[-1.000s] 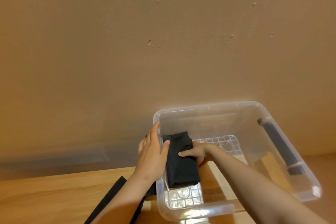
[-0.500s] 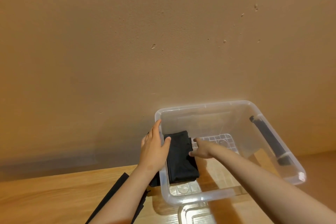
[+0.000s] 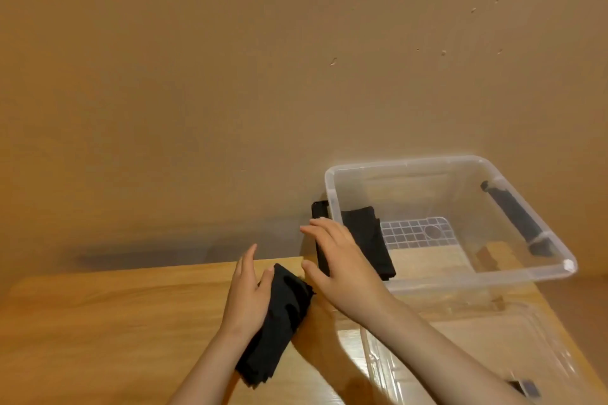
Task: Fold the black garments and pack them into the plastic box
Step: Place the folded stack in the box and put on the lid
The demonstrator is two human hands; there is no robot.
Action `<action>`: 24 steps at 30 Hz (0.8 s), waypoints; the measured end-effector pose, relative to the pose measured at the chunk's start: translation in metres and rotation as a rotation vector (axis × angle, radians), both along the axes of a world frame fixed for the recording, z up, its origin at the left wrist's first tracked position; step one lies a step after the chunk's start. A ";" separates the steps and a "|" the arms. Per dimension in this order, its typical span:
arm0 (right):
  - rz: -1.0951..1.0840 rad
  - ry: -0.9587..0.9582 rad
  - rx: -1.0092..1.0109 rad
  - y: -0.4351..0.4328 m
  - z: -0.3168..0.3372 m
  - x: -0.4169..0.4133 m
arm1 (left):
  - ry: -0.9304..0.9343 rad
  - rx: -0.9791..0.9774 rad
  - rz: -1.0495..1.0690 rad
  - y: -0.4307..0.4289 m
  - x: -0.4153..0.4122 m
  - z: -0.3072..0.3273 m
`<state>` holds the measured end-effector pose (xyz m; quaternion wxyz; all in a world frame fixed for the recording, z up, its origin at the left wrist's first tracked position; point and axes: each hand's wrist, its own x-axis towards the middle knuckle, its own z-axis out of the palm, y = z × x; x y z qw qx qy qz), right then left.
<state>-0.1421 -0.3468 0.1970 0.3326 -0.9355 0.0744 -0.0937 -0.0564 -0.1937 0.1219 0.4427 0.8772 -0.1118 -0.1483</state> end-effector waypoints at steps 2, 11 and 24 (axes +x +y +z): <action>0.010 -0.009 0.046 0.025 -0.013 -0.001 | 0.031 0.029 0.006 0.018 0.002 -0.011; -0.265 0.134 0.106 0.106 -0.104 0.021 | 0.199 0.174 -0.140 0.072 0.033 -0.058; -0.903 0.320 0.887 0.135 -0.168 0.025 | 0.503 0.323 -0.277 0.056 0.054 -0.097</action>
